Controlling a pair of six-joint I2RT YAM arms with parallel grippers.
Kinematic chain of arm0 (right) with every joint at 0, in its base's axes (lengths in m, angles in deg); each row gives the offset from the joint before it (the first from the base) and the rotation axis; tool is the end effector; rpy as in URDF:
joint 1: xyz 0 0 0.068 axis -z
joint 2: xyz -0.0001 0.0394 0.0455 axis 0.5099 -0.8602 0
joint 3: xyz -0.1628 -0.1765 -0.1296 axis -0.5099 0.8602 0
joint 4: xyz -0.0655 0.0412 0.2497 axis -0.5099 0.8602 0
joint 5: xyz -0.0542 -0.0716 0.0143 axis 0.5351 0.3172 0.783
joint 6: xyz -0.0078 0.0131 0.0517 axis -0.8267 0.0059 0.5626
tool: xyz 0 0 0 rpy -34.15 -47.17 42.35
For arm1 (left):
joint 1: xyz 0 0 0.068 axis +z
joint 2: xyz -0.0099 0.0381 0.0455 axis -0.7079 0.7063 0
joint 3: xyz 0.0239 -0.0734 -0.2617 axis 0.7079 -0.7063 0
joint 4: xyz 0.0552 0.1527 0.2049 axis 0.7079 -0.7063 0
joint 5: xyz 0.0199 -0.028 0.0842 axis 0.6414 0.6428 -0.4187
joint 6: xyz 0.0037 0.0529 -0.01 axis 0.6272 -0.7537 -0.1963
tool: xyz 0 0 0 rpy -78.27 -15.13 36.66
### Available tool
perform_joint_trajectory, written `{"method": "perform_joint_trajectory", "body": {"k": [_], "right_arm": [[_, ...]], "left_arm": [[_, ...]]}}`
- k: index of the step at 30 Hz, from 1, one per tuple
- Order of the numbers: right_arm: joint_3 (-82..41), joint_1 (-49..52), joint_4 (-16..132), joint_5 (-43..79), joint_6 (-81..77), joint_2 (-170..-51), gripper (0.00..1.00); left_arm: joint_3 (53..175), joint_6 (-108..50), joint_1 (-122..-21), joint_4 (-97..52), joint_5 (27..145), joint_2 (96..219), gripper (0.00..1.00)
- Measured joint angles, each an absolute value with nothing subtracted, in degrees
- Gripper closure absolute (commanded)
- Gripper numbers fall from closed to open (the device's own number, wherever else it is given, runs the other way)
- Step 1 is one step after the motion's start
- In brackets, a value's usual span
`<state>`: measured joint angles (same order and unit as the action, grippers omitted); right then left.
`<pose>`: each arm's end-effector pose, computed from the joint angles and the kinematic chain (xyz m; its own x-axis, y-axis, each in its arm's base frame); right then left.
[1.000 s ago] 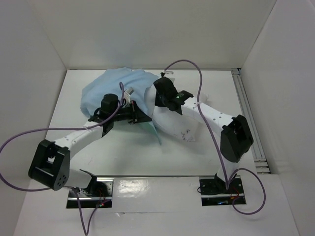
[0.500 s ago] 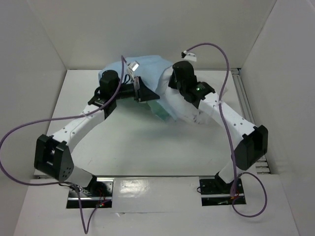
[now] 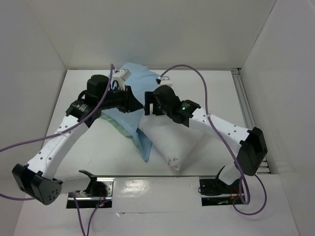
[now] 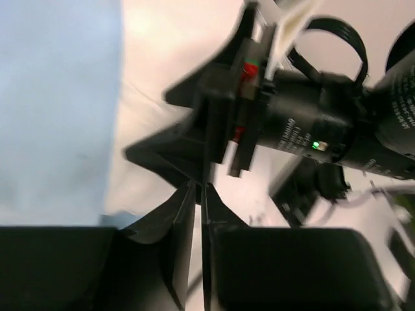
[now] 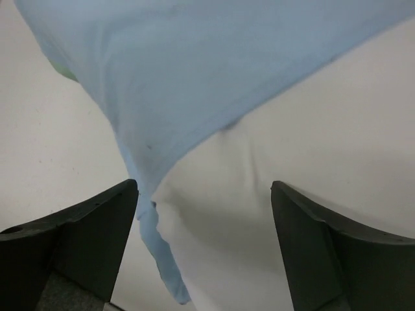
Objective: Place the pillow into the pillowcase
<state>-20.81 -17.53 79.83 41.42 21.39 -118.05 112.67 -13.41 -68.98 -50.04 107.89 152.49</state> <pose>0.2434 0.2573 0.3182 -0.6188 0.0319 -0.7849 -0.2938 0.9173 0.2689 0.2392 -0.1257 0.3813 -0.6916 -0.1263 -0.7112 0.5094 0.6127 -0.6042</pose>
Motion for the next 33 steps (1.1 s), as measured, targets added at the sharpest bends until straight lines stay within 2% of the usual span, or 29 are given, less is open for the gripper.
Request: {"method": "perform_joint_trajectory", "body": {"k": [1, 2, 5, 7, 13, 19, 25, 33], "right_arm": [[-22.43, -17.42, 80.68, 42.23, 20.73, -117.81, 0.07], [-24.07, -17.39, 81.55, 43.36, 20.30, -117.26, 0.05], [-27.35, -16.50, 85.62, 47.10, 20.45, -114.29, 0.03], [-28.03, -13.88, 89.40, 48.50, 22.13, -111.45, 0.03], [-19.55, 4.81, 95.82, 46.05, 28.43, -99.65, 0.02], [-4.97, 18.41, 98.27, 31.96, 34.37, -89.66, 0.01], [6.73, 24.59, 97.66, 19.19, 38.74, -86.93, 0.01], [9.70, 25.84, 94.71, 12.55, 40.80, -86.23, 0.01]], "left_arm": [[115.16, -15.07, -68.98, -50.78, 105.46, 151.90, 0.59], [116.62, -16.58, -68.98, -51.59, 103.01, 151.69, 0.45], [123.36, -19.12, -69.38, -53.95, 96.39, 153.78, 0.23], [127.27, -20.45, -70.47, -55.02, 90.71, 157.67, 0.20], [134.66, -24.36, -79.13, -58.96, 71.54, 171.75, 0.18], [140.69, -29.06, -86.36, -62.37, 56.94, 181.39, 0.18], [144.36, -31.73, -87.48, -64.40, 47.49, 186.31, 0.23], [144.97, -33.00, -87.37, -65.80, 42.51, 189.48, 0.38]]}}
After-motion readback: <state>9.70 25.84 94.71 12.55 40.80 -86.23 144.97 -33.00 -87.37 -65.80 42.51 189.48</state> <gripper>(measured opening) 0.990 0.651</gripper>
